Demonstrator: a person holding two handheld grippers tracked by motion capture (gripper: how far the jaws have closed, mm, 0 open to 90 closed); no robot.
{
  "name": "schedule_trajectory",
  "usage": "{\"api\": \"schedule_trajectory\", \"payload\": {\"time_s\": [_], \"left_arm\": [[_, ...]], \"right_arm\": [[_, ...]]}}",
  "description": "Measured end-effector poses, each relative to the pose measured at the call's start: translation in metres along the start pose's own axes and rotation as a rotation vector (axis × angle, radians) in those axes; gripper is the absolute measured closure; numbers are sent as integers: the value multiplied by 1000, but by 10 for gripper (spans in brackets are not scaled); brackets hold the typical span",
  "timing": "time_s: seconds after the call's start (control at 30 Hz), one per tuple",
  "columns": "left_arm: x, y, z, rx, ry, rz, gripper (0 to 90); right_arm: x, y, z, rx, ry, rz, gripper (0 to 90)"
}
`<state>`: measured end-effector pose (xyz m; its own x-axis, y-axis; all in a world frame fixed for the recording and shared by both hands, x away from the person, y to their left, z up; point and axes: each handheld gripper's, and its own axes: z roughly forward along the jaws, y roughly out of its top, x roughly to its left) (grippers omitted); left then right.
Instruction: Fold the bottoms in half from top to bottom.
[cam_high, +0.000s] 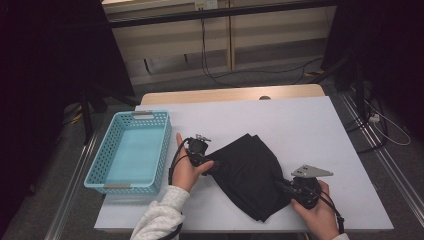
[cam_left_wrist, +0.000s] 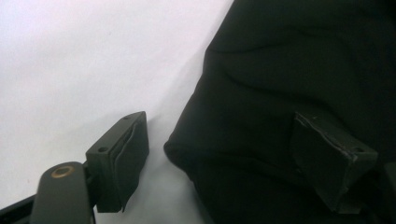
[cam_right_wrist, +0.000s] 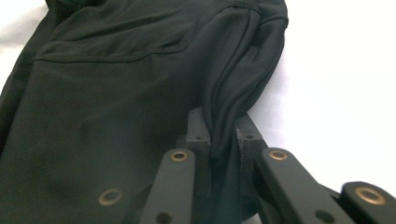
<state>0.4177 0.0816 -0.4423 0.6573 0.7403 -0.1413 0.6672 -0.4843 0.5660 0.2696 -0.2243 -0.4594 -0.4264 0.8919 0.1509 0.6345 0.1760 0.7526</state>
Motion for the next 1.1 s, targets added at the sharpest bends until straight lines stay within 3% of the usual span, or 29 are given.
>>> {"api": "schedule_trajectory", "payload": {"time_s": [0.03,0.1,0.17,0.2,0.27,0.33,0.5,0.6,0.7,0.87,1.1], "left_arm": [[0,0,0,1,4,3,240],[0,0,-1,-2,4,-42,289],[1,2,-3,16,-18,-83,396],[1,3,-4,26,-25,-77,410],[-3,3,-3,32,-4,-31,422],[-6,3,-2,37,13,-18,430],[-8,7,-3,69,-8,-53,579],[-12,11,-3,105,-28,-88,753],[-11,16,-4,137,-33,-74,781],[-4,28,-12,204,-51,-90,801],[0,48,-25,277,-50,-58,805]], "right_arm": [[0,0,0,0,0,0,809],[0,0,0,-2,2,3,808],[0,0,0,-1,3,3,808],[0,0,0,-1,2,3,808],[1,0,0,1,-1,-3,808],[1,0,0,3,-2,-1,808],[2,1,0,8,-7,0,809],[2,1,0,7,-6,3,809],[1,1,0,4,-1,12,810],[1,3,-1,2,1,6,816],[4,8,0,-18,6,-7,820]]}}
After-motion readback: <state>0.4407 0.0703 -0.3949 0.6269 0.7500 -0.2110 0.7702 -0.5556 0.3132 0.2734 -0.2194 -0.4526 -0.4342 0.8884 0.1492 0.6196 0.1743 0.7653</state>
